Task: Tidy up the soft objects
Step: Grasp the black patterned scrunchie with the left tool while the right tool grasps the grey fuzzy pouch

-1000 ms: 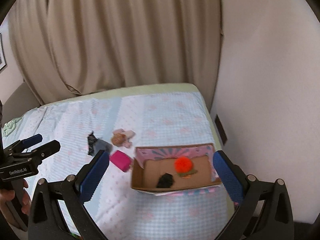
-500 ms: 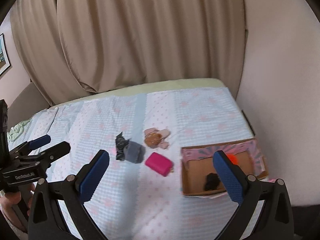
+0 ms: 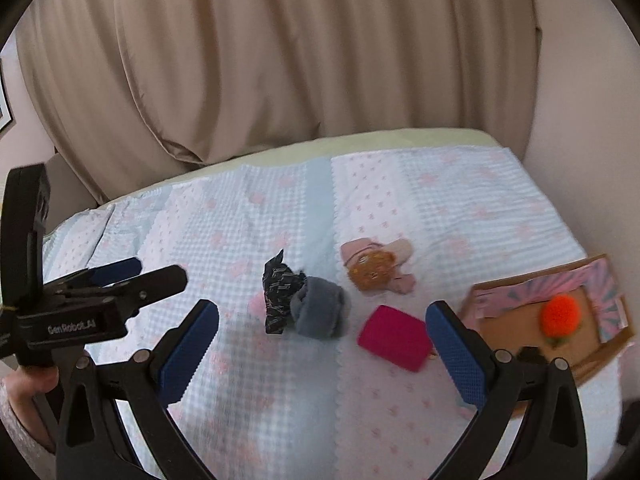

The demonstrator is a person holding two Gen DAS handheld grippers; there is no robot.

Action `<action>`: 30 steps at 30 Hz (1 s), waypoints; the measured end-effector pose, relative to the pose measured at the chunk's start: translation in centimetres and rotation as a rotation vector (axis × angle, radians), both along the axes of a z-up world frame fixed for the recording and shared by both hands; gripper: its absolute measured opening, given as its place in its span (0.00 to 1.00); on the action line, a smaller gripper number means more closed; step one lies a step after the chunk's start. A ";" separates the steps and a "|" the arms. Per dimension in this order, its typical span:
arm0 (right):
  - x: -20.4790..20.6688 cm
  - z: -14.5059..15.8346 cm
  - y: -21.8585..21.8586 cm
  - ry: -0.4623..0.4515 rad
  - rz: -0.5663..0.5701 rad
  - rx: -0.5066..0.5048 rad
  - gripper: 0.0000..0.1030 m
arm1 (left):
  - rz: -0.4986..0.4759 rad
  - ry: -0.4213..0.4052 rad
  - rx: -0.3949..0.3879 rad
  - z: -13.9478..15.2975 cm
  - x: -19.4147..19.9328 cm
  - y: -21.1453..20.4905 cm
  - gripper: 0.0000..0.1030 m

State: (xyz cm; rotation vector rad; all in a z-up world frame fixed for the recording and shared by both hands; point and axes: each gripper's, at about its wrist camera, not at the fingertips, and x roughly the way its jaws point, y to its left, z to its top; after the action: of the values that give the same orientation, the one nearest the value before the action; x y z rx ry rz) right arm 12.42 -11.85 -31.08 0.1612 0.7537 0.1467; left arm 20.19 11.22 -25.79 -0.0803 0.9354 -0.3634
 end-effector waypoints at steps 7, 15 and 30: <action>4.2 -8.6 2.5 0.035 -0.019 0.008 1.00 | -0.043 0.027 0.004 -8.0 4.9 0.3 0.82; 7.9 -15.5 3.2 0.062 -0.035 0.037 0.97 | -0.095 0.072 0.004 -16.2 9.2 -1.8 0.68; 12.2 -19.4 3.8 0.062 0.050 0.107 0.70 | -0.093 0.108 -0.065 -20.8 11.7 -2.5 0.35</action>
State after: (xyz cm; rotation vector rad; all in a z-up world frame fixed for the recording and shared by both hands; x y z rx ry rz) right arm 24.60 -8.03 -50.52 0.2499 0.8119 0.2310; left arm 31.93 8.74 -46.62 -0.1177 1.0362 -0.4792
